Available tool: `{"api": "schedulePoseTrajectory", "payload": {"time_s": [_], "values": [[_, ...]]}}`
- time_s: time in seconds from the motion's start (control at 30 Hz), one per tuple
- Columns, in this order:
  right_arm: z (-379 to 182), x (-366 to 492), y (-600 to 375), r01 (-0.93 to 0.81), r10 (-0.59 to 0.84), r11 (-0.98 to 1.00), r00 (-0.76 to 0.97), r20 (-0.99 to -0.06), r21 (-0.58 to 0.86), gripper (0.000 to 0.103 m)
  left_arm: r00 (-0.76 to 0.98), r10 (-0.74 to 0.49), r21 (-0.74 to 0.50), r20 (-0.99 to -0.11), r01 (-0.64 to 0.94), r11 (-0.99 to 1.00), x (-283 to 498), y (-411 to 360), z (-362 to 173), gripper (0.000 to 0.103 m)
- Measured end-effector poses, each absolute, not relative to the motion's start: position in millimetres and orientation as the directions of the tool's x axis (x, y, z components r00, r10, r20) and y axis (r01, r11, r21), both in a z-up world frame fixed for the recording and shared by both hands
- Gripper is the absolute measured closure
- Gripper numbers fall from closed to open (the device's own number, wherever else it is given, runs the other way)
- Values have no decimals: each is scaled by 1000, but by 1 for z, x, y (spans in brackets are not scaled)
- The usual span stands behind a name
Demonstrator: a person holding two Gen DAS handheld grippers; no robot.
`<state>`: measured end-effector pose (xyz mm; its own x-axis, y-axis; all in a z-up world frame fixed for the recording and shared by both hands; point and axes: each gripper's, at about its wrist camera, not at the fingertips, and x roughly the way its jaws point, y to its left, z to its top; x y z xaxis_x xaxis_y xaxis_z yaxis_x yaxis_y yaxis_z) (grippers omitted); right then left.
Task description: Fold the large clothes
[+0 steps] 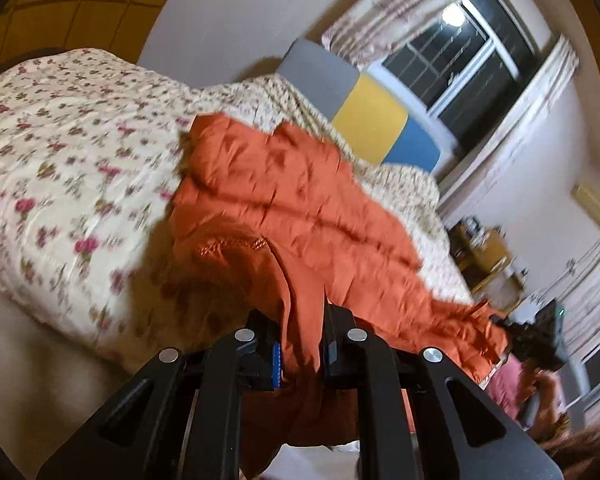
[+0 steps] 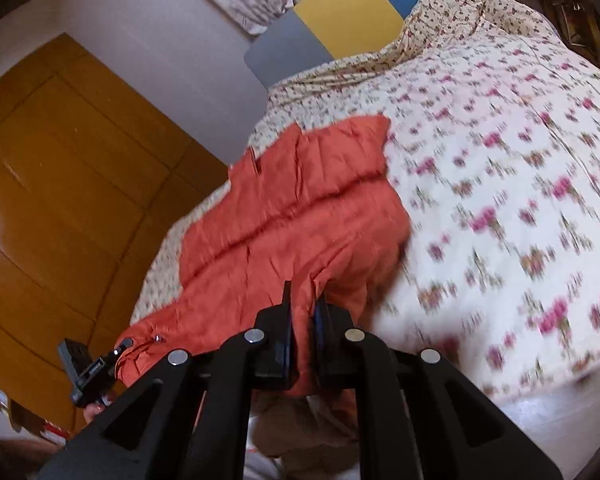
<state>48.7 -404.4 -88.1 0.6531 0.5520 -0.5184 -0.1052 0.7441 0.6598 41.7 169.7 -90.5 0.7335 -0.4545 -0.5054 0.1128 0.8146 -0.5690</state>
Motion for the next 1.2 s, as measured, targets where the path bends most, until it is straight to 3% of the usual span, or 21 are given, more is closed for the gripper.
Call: {"api": "schedulePoseTrajectory", "payload": {"time_s": [0.23,0.47,1.03,1.13,1.2], "values": [[-70,113,-405,-79,549,712,682,-482,698,95,748,-470,-618,-470,102,780,98,175,-73,90],[-72,180,-402,-45,541,694,691,-480,719,94,740,-449,-624,-501,51,780,164,181,-73,90],[-151,299,-407,151,530,581,675,-513,799,85,681,-389,-617,-620,-117,779,280,190,-131,88],[-162,306,-403,150,523,562,698,-489,814,68,680,-401,-643,-614,-135,754,287,193,-139,86],[-165,306,-405,118,537,513,729,-425,850,33,685,-427,-692,-590,-158,704,291,199,-144,82]]}}
